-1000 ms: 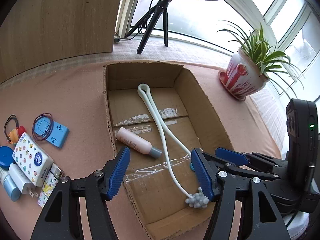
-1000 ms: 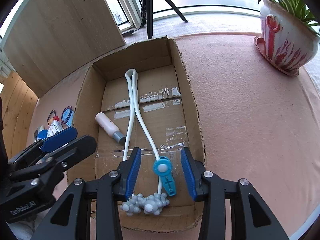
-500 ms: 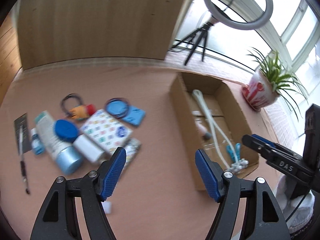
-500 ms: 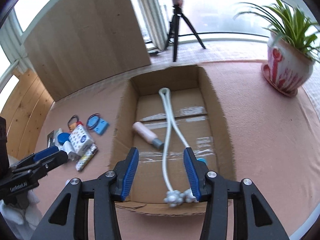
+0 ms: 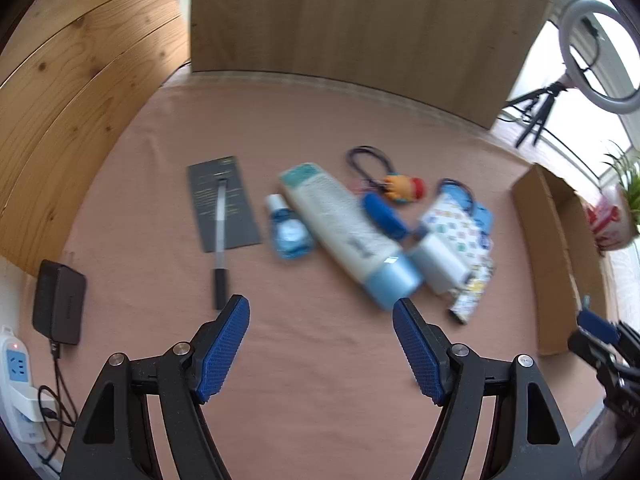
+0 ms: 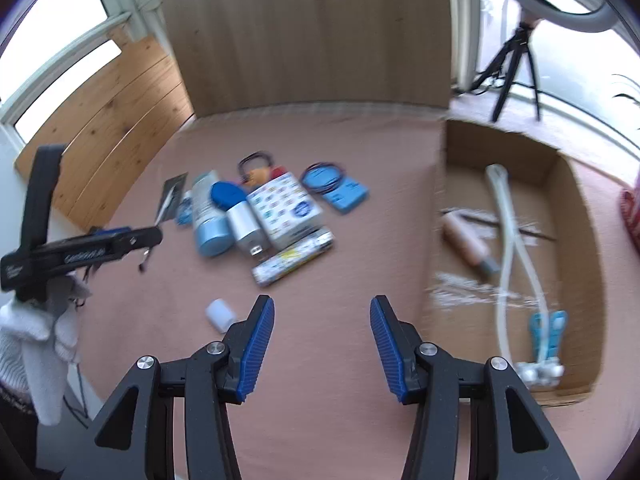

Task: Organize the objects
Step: 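Grasp the black pen with the left tool while the right tool moves to the white cap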

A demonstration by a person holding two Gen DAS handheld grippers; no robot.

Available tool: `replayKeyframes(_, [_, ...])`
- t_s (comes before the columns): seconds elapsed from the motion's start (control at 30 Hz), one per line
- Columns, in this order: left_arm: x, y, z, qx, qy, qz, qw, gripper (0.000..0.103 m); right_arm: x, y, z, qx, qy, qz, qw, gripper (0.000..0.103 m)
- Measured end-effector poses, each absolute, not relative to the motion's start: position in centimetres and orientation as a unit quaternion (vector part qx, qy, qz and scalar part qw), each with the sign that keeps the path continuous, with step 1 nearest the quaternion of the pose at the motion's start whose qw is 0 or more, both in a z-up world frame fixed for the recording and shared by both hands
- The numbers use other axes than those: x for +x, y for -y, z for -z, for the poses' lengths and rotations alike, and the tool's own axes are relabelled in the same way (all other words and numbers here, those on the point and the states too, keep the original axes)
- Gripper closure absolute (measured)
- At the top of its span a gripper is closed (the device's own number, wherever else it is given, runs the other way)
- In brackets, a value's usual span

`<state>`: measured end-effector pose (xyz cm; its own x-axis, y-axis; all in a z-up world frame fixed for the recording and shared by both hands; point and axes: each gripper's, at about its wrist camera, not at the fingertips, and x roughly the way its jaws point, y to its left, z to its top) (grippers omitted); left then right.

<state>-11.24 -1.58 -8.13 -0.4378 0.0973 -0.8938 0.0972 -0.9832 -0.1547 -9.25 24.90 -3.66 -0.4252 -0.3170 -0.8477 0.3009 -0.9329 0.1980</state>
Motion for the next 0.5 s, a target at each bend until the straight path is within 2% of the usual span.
replayKeyframes(0.37, [-13.2,7.3,11.5,-0.553,0.097,-0.826,-0.048,0.026,-8.9,-18.8,7.7,0.542,-0.035,0.809,0.224,0.057])
replayKeyframes(0.43, [-13.5,7.4,12.0,-0.556,0.094,-0.824,-0.052,0.027,-9.1,-18.2,8.3,0.548,-0.041,0.805,0.225,0.057])
replayKeyframes(0.5, [-13.7,7.3,12.4,-0.559,0.092,-0.823,-0.048,0.033,-9.3,-17.6,8.6,0.551,-0.05,0.802,0.224,0.057])
